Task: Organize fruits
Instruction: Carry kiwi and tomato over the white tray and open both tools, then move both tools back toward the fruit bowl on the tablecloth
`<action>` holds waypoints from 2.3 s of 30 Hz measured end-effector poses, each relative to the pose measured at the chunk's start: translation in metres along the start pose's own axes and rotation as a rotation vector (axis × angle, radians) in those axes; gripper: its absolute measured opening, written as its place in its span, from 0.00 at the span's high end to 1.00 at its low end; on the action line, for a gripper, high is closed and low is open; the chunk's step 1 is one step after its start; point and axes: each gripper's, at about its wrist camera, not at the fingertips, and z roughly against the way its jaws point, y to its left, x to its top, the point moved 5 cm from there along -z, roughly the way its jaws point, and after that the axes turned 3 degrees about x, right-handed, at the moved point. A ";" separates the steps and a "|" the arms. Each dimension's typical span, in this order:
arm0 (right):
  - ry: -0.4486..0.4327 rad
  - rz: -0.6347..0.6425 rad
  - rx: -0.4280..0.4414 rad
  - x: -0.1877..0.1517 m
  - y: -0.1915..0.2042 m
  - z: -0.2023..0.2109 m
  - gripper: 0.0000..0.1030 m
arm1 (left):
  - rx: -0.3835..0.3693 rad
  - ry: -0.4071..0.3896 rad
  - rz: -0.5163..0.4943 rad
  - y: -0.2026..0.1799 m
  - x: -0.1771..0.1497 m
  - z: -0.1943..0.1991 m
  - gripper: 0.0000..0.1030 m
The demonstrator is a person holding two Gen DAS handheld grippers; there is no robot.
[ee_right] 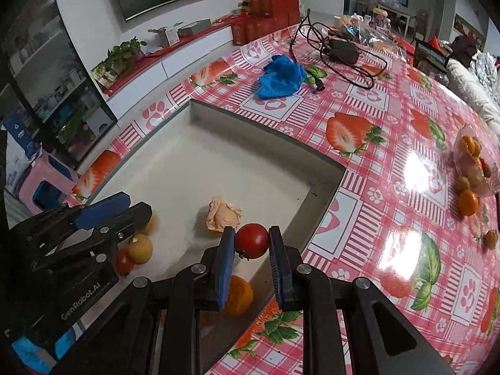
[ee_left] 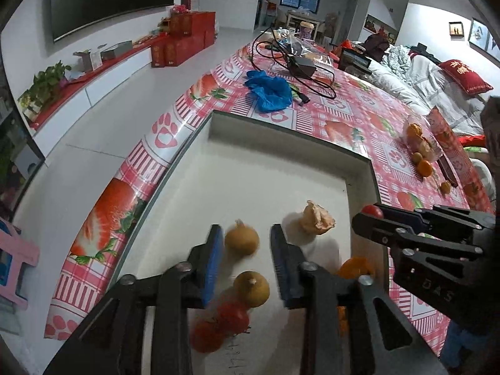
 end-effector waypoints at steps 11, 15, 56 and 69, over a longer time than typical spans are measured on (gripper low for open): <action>-0.017 -0.041 -0.018 0.001 -0.014 0.009 0.40 | 0.011 0.000 0.036 0.001 0.000 0.003 0.23; -0.024 -0.076 0.000 0.000 -0.024 0.016 0.39 | 0.016 0.008 0.021 -0.006 -0.001 0.006 0.23; -0.108 -0.525 -0.472 -0.193 -0.316 0.124 0.00 | -0.119 0.030 -0.413 -0.352 0.068 -0.039 0.22; -0.118 -0.522 -0.469 -0.194 -0.316 0.123 0.00 | -0.057 0.063 -0.362 -0.372 0.066 -0.116 0.29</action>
